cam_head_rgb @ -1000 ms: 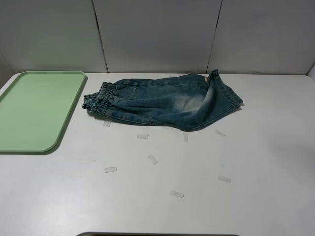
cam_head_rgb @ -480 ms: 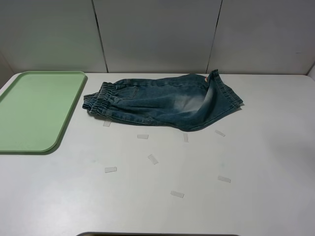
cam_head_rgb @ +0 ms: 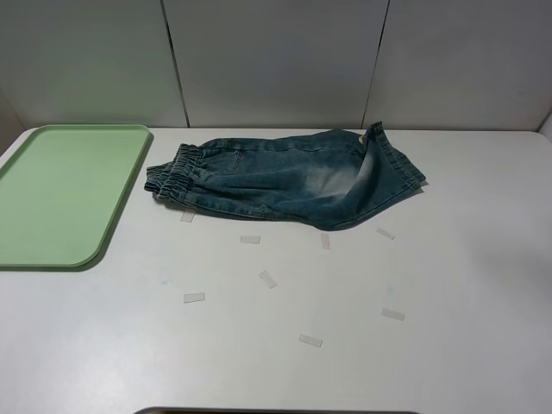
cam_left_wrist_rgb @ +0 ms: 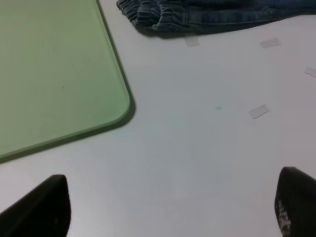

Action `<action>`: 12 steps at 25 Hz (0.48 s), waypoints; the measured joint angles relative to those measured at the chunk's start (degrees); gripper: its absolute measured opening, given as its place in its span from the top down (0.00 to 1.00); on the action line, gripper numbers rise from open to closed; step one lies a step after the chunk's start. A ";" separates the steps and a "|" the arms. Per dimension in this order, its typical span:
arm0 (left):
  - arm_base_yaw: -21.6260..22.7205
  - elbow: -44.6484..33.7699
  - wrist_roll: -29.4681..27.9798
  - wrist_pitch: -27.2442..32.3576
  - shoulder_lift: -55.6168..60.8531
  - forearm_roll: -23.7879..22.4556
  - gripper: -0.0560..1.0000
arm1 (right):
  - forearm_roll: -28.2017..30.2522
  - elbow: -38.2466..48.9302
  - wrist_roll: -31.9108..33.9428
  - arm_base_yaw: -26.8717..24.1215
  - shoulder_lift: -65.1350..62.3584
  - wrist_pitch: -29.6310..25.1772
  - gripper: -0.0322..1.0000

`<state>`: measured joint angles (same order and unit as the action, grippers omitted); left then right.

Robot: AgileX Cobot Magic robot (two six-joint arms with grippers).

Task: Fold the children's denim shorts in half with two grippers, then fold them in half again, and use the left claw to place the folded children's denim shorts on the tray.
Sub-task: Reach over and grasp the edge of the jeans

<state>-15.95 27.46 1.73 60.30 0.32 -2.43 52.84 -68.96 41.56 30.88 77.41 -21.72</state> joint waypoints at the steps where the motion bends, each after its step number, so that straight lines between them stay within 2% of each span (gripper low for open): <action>1: 0.00 0.00 0.00 0.00 0.00 0.00 0.17 | -1.64 0.00 -0.43 0.00 0.00 -0.78 0.35; 5: 0.00 0.00 0.00 0.00 0.00 0.00 0.17 | -12.30 0.00 -5.32 0.00 0.00 -4.08 0.35; 9: 0.00 0.00 0.00 0.00 0.00 0.00 0.17 | -25.50 0.00 -13.92 0.00 0.00 -8.37 0.35; 12: 0.00 0.00 0.00 0.05 0.00 0.00 0.17 | -33.24 0.00 -19.52 0.00 0.00 -11.38 0.35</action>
<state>-15.95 27.46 1.73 60.35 0.32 -2.43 19.60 -68.96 22.03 30.88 77.41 -33.09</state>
